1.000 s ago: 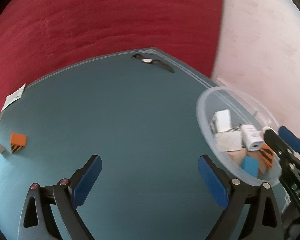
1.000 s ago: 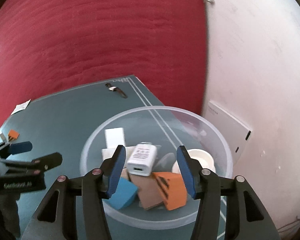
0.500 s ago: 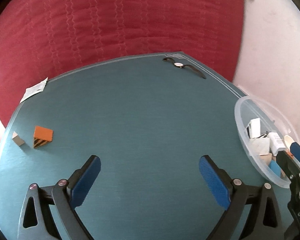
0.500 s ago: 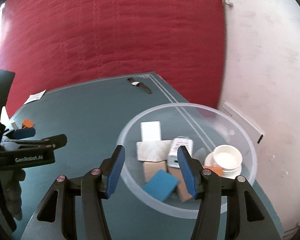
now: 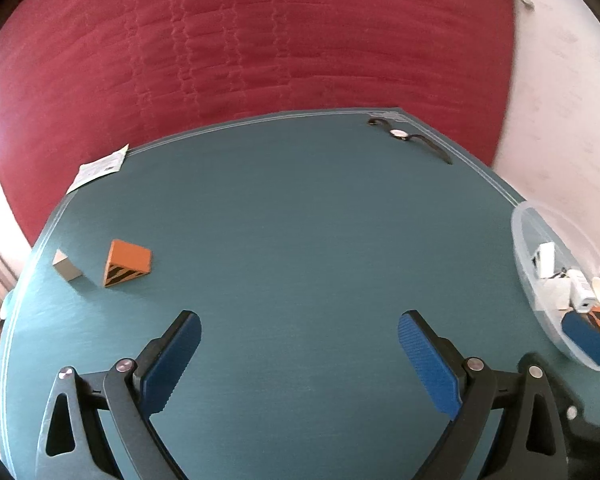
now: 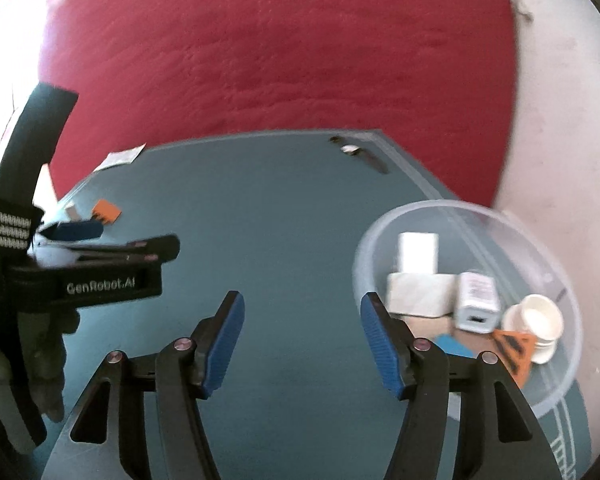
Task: Organize rigid objects
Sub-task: 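Withdraw both open grippers from the basin back over the table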
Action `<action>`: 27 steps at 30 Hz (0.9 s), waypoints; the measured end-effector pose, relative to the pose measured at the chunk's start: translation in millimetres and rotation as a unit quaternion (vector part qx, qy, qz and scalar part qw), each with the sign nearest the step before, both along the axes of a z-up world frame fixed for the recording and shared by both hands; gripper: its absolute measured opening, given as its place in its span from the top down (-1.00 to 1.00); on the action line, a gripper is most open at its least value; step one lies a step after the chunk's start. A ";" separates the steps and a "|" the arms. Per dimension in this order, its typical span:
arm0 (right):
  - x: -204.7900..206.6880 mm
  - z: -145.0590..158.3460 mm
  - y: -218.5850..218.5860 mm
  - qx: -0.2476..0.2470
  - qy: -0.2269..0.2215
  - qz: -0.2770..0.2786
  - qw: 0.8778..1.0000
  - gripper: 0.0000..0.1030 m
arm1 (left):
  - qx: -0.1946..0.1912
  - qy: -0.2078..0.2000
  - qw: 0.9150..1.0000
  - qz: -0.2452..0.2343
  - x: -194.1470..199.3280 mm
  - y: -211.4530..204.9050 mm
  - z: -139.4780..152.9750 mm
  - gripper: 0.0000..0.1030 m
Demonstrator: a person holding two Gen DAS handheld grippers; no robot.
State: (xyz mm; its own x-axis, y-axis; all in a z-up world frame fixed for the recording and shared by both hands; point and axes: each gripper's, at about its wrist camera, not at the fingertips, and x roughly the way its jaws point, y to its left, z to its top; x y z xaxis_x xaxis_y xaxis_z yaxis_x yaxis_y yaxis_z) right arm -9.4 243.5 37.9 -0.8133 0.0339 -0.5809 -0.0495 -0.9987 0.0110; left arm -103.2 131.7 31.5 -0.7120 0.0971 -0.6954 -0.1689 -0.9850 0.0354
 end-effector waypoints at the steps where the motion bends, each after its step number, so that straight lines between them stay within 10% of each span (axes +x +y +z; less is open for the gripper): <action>1: -2.0 -1.5 -2.3 -0.001 -0.004 0.005 1.000 -0.20 | 0.000 0.000 1.000 0.004 -0.4 -3.0 -0.2 -0.96; 27: -37.9 -14.4 -66.6 -0.011 -0.061 0.086 0.994 -0.20 | -0.011 -0.004 0.990 0.138 -22.8 -109.6 -8.2 -0.96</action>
State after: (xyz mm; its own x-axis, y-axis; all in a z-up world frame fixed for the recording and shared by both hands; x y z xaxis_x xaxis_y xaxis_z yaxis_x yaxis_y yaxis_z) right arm -47.3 176.9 23.5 -0.7298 -0.1120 -0.6744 0.1188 -0.9923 0.0363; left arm -125.9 22.0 23.3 -0.7034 -0.1151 -0.7015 0.1058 -0.9928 0.0567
